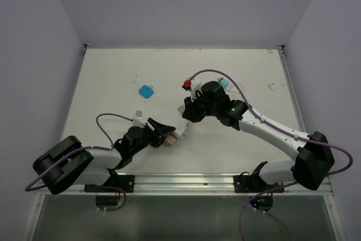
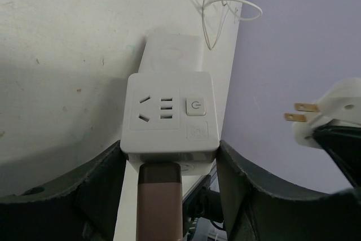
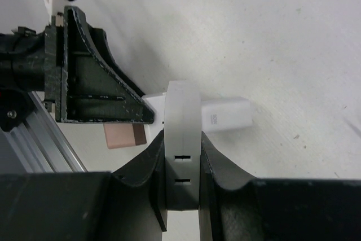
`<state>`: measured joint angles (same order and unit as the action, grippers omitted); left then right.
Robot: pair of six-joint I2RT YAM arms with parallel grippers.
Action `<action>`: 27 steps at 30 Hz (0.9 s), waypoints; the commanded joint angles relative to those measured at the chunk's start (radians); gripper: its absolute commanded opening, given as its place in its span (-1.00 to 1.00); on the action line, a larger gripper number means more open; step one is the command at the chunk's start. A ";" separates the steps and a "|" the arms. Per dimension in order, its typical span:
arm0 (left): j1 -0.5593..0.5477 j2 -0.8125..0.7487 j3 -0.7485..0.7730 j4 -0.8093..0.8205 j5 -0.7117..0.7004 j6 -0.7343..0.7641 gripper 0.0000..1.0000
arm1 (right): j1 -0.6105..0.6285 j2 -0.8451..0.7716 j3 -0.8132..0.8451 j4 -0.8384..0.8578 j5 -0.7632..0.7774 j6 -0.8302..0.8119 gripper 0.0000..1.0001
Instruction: Pull the plug off the socket
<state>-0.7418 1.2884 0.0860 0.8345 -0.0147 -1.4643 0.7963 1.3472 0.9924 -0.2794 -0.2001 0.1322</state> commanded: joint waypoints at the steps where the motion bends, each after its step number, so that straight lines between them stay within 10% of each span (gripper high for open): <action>1: 0.005 0.026 -0.048 -0.250 -0.079 0.041 -1.00 | -0.023 -0.033 0.048 0.051 -0.032 0.021 -1.00; 13: 0.007 0.008 -0.032 -0.248 -0.068 0.070 -1.00 | -0.244 0.047 0.055 0.077 0.038 0.171 -1.00; 27: 0.005 0.003 -0.015 -0.195 -0.065 0.130 -1.00 | -0.378 0.538 0.348 0.224 -0.122 0.417 -0.92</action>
<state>-0.7418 1.2694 0.0875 0.8108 -0.0135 -1.4021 0.4313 1.8130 1.2434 -0.1333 -0.2562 0.4660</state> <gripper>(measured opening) 0.637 0.229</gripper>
